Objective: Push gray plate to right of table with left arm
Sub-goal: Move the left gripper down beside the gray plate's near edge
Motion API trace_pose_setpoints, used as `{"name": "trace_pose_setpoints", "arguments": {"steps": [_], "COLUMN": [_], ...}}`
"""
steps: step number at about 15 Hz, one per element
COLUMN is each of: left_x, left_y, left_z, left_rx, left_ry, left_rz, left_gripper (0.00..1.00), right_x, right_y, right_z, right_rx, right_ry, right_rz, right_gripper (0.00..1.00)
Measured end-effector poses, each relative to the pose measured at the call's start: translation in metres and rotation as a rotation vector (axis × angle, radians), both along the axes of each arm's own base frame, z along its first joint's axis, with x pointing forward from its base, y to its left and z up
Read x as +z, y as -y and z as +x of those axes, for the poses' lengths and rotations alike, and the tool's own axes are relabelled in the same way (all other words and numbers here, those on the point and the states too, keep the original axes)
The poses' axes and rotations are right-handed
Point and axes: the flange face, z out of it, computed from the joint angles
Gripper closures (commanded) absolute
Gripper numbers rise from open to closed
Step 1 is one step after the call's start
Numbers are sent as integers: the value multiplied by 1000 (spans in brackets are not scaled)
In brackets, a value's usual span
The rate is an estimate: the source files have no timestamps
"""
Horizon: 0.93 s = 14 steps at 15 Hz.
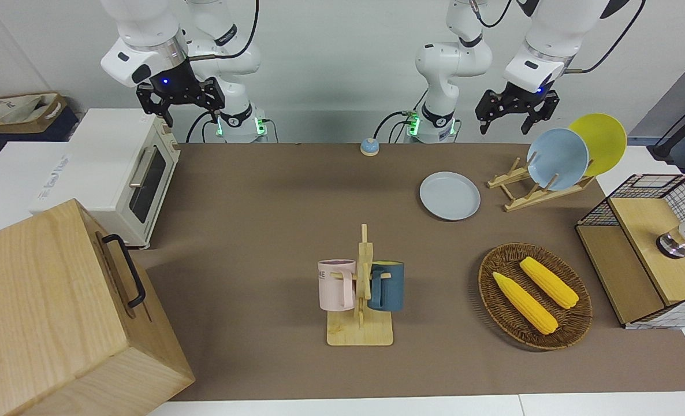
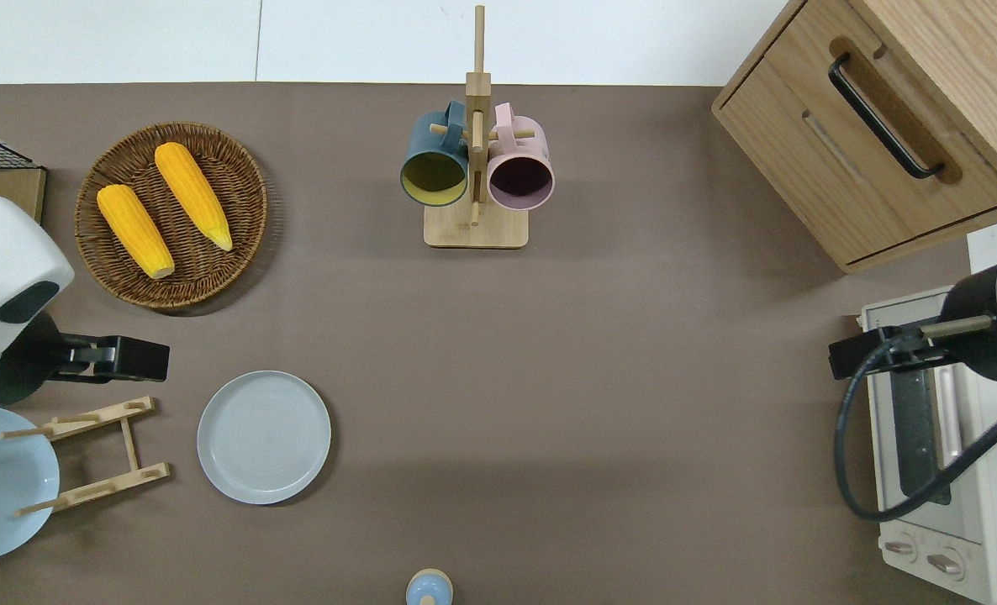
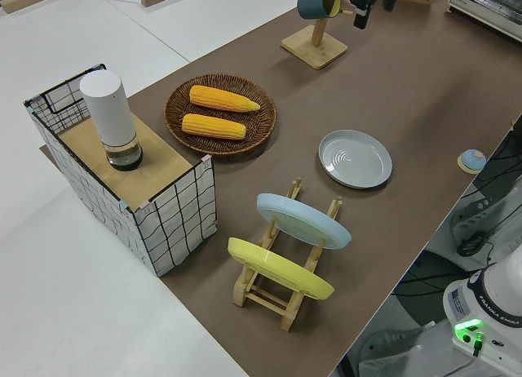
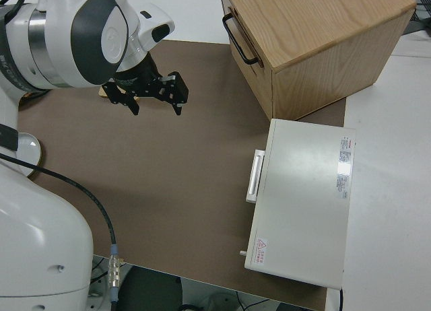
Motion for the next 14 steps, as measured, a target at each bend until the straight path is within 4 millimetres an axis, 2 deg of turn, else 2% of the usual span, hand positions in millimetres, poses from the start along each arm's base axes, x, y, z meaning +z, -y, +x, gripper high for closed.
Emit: {"name": "trace_pose_setpoints", "arguments": {"steps": [2,5,7,10,14], "left_x": [-9,-31,-53,-90,-142], "left_y": [-6,-25,-40,-50,-58], "left_z": [-7,-24,-42,-69,-83], "left_rx": [9,-3,-4,-15,-7], "left_ry": [-4,21,44,61,61], "left_rz": [2,-4,-11,-16,-22], "left_gripper": [2,2,2,5,7], "right_x": [0,0,0,0,0], "right_y": [0,0,0,0,0], "right_z": [0,0,0,0,0], "right_rx": [0,0,0,0,0], "right_ry": [0,0,0,0,0], "right_rz": [0,0,0,0,0], "right_gripper": [17,17,17,17,17]}}
